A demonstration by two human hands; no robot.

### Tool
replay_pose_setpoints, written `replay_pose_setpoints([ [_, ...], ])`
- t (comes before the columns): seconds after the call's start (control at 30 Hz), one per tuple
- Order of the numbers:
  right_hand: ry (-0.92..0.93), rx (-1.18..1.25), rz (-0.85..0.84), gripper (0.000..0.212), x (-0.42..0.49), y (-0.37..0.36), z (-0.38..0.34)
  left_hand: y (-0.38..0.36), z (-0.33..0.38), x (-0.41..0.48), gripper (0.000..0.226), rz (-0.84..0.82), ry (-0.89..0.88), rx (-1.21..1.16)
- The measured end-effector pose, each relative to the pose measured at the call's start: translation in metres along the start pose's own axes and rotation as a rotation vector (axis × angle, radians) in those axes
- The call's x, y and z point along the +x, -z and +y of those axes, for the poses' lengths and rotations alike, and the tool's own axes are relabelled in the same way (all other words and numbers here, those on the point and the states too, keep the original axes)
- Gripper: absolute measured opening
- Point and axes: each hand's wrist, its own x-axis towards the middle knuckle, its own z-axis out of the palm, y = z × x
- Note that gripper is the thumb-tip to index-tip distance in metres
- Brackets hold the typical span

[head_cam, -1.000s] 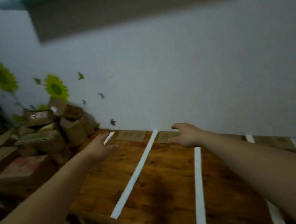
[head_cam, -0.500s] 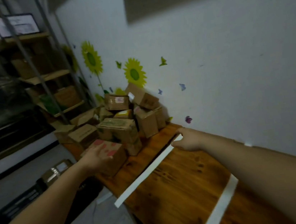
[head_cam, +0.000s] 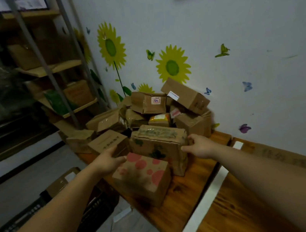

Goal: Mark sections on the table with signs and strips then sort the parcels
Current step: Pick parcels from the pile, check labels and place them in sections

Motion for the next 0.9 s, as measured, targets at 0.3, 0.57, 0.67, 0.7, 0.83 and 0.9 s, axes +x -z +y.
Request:
replay_pose_setpoints([
  [0.3, -0.299, 0.166, 0.135, 0.079, 0.08, -0.022, -0.025, 0.016, 0.027, 0.104, 0.071, -0.081, -0.099, -0.091],
  [0.57, -0.425, 0.397, 0.157, 0.074, 0.119, -0.029, -0.009, -0.022, 0.046, 0.185, 0.069, -0.286, -0.028, -0.193],
  [0.67, -0.463, 0.488, 0.134, 0.065, 0.111, -0.029, -0.006, -0.032, 0.051, 0.198, 0.059, -0.313, -0.033, -0.143],
  [0.7, -0.461, 0.516, 0.138, 0.061, 0.107, -0.029, -0.005, -0.032, 0.053, 0.198, 0.057, -0.313, -0.038, -0.126],
  [0.83, -0.416, 0.567, 0.242, 0.057, 0.082, -0.028, -0.01, -0.029, 0.054, 0.196, 0.043, -0.415, -0.039, -0.097],
  [0.9, -0.39, 0.554, 0.324, 0.065, 0.067, -0.028, -0.018, -0.026, 0.052, 0.19, 0.034, -0.457, -0.051, -0.14],
])
